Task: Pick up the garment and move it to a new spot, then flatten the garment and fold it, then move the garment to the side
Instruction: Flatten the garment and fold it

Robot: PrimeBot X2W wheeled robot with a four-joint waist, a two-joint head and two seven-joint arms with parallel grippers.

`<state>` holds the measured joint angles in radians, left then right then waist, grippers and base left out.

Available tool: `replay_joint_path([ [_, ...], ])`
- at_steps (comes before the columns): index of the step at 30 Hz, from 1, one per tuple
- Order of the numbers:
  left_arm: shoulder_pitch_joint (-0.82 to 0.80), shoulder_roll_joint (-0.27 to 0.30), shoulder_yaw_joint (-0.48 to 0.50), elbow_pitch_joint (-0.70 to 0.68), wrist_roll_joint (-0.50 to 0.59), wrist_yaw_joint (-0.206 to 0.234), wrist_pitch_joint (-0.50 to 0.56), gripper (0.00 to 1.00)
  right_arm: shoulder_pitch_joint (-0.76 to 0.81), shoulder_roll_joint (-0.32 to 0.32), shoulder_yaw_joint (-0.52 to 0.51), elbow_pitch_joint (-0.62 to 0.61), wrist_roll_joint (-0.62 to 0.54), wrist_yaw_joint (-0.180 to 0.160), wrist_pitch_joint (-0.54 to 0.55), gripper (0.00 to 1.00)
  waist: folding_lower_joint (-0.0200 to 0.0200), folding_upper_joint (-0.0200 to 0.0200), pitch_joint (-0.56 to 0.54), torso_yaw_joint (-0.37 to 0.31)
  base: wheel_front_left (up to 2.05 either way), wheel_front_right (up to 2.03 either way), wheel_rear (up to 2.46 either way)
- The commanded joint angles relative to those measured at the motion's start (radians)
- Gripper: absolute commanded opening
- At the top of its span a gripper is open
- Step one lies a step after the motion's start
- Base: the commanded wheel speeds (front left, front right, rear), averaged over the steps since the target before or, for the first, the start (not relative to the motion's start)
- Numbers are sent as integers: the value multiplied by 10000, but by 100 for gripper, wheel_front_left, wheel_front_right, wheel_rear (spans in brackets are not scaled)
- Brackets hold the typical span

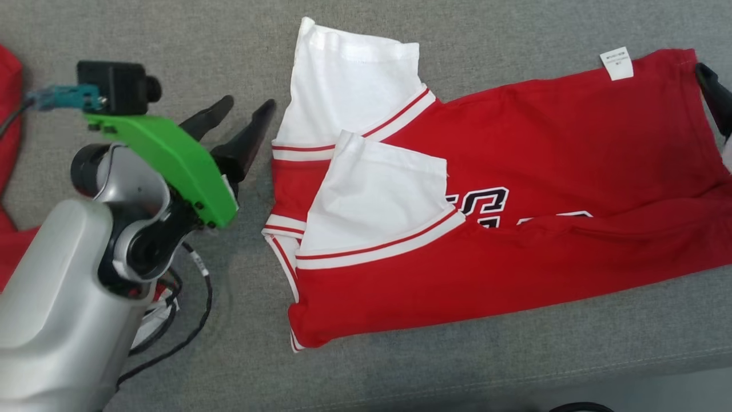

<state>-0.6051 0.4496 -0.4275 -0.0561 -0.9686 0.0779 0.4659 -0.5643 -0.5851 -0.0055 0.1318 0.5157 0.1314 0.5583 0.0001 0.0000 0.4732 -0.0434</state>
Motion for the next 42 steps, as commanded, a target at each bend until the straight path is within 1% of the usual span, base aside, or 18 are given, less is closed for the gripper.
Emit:
replay_joint_path([
  [1, -474, -194, -200, 492, -53, -139, 173, 100, -299, 99, 170, 247, -146, -15, 48, 100, -1, 0, 703, 187, 0, 0, 0],
  [3, -1224, -596, -456, 1315, 140, -305, 181, 100, -668, 152, 409, 649, -307, -15, 121, 100, -1, 0, 834, 220, 0, 0, 0],
  [4, -1732, -998, -672, 2087, 204, -460, 153, 100, -926, 148, 592, 998, -452, -15, 146, 100, -1, 0, 871, 244, 0, 0, 0],
  [8, -2549, -1493, -898, 3279, 319, -742, 63, 100, -1238, 139, 807, 1509, -577, -15, 49, 100, -1, 0, 846, 216, 0, 0, 0],
  [12, -3158, -1767, -1110, 4173, 491, -1017, 45, 100, -1449, 83, 1001, 1843, -647, -15, 10, 100, -1, 0, 827, 134, 0, 0, 0],
  [18, -4052, -2118, -1268, 5239, 665, -1335, -76, 100, -1648, 171, 1238, 2094, -643, -15, -101, 100, -1, 0, 889, 3, 0, 0, 0],
  [25, -4681, -2363, -1647, 6313, 902, -1577, -69, 100, -1940, 298, 1603, 2202, -622, -15, -133, 100, -1, 0, 999, -196, 0, 0, 0],
  [26, -4743, -2375, -1698, 6399, 923, -1601, -42, 80, -2015, 316, 1659, 2215, -609, -15, -117, 100, -1, 0, 1022, -217, 0, 0, 0],
  [27, -4773, -2392, -1723, 6485, 910, -1641, -66, 56, -2088, 338, 1715, 2239, -602, -15, -110, 100, -1, 0, 1043, -235, 0, 0, 0],
  [28, -4775, -2412, -1738, 6578, 890, -1666, -87, 35, -2139, 361, 1791, 2273, -592, -15, -89, 100, -1, 0, 1051, -248, 0, 0, 0],
  [30, -4803, -2424, -1816, 6711, 920, -1728, -69, 0, -2231, 388, 1901, 2392, -573, -15, -48, 100, -1, 0, 1045, -263, 0, 0, 0],
  [37, -5035, -2500, -1949, 6879, 792, -1905, -101, 0, -2559, 539, 1972, 2913, -708, -15, -166, 100, -1, 0, 1127, -203, 0, 0, 0],
  [42, -5290, -2565, -1885, 6734, 594, -1999, -293, 0, -2858, 688, 1931, 3442, -905, -15, -505, 100, -1, 0, 1207, -56, 0, 0, 0],
])
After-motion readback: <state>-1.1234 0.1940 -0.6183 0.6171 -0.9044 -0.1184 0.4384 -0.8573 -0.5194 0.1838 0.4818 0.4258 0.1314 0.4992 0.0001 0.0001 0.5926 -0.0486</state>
